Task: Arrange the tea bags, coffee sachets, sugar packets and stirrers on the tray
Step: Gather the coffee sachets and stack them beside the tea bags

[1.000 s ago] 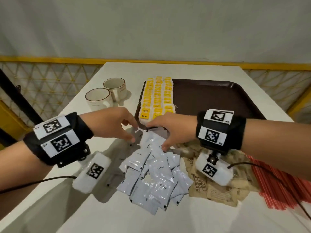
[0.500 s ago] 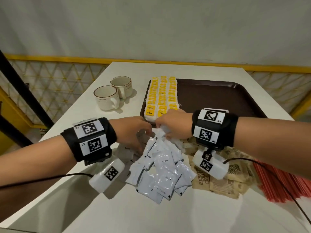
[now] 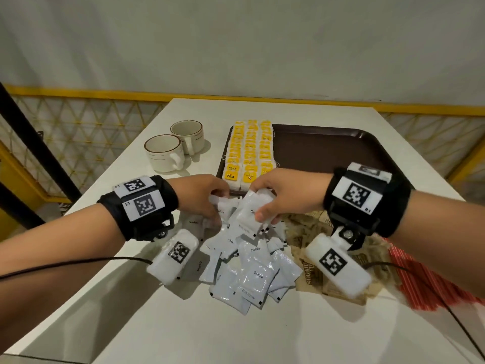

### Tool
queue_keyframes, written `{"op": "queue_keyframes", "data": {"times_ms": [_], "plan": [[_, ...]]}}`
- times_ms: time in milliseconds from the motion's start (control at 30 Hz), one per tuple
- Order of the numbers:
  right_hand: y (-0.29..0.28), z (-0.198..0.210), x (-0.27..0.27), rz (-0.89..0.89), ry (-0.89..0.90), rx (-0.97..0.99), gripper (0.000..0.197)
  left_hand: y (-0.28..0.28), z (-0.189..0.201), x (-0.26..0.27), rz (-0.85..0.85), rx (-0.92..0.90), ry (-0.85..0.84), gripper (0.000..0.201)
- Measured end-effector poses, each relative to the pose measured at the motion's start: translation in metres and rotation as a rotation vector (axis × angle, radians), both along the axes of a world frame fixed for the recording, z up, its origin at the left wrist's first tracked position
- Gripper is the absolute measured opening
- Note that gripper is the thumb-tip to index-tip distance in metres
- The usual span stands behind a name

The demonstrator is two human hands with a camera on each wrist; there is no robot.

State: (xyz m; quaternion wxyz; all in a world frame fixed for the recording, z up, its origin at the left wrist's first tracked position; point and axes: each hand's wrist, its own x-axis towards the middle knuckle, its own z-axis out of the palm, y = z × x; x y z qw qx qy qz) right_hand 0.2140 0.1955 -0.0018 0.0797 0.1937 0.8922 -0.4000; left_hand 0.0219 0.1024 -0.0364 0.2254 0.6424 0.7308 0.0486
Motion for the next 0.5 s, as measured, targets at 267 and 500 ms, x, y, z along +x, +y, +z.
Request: {"op": "queue_keyframes", "data": {"times_ms": [267, 500], "plan": [[0.005, -0.008, 0.008, -0.238, 0.44, -0.431, 0.024, 0.006, 0.026, 0.015, 0.206, 0.292, -0.731, 0.028], [0.015, -0.013, 0.034, -0.424, 0.623, -0.568, 0.066, 0.031, 0.02, 0.064, 0.224, 0.314, -1.011, 0.024]]}}
